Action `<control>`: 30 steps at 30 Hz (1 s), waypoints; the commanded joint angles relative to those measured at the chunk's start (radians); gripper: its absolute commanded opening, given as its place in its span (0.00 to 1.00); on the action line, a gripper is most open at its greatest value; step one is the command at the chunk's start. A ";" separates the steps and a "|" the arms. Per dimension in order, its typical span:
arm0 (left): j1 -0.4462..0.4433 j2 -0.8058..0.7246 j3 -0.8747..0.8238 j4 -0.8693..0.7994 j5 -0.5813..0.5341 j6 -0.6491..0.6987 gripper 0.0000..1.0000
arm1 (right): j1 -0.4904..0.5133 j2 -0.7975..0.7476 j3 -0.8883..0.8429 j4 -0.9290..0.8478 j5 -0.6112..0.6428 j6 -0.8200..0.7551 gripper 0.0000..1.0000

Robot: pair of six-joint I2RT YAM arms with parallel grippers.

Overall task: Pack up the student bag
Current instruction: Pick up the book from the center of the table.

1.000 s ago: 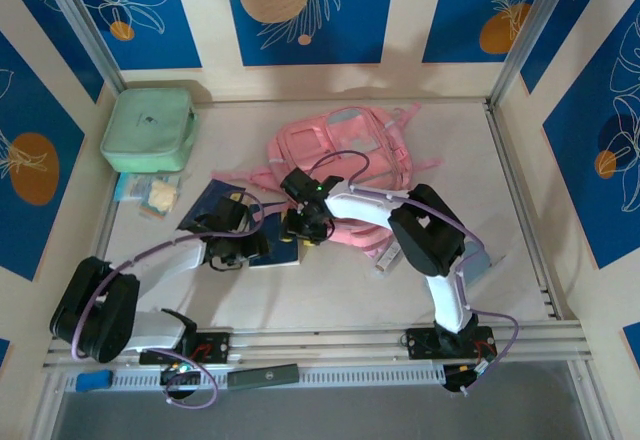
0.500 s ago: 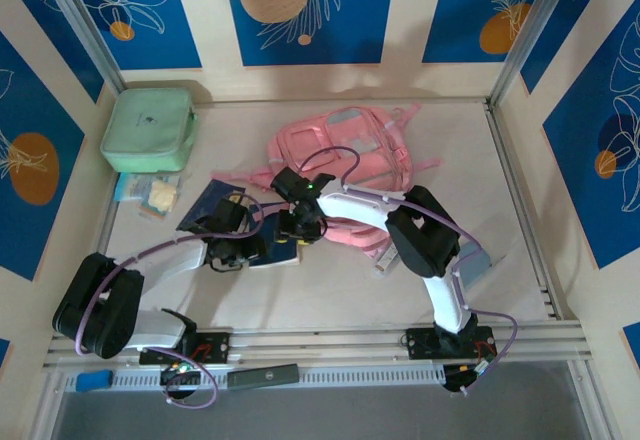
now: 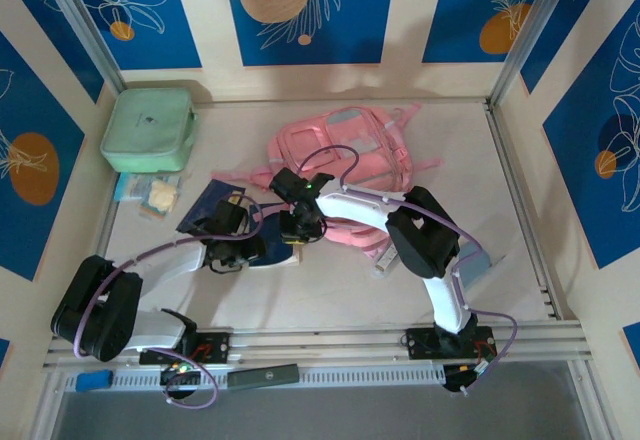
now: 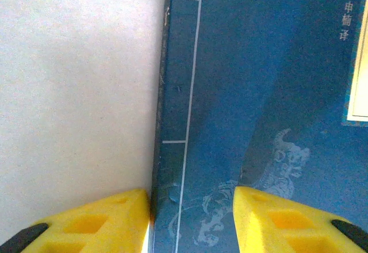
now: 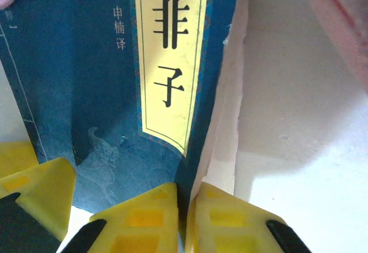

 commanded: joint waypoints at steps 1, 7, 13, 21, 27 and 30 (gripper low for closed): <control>-0.006 -0.011 -0.028 -0.053 -0.014 -0.004 0.46 | 0.014 -0.047 -0.023 0.025 -0.058 -0.005 0.04; -0.004 -0.147 -0.032 -0.147 -0.070 -0.020 0.62 | 0.042 -0.118 -0.080 0.067 -0.103 -0.014 0.00; -0.001 -0.310 0.006 -0.286 -0.120 -0.001 0.72 | 0.115 -0.238 -0.164 0.092 -0.061 -0.047 0.00; 0.016 -0.505 0.103 -0.389 -0.054 0.031 0.81 | 0.115 -0.476 -0.307 0.193 -0.094 -0.148 0.00; 0.021 -0.575 0.168 -0.348 0.083 0.038 0.85 | 0.022 -0.641 -0.362 0.206 -0.218 -0.182 0.00; 0.022 -0.576 0.164 -0.258 0.178 0.016 0.86 | -0.071 -0.699 -0.391 0.245 -0.333 -0.179 0.00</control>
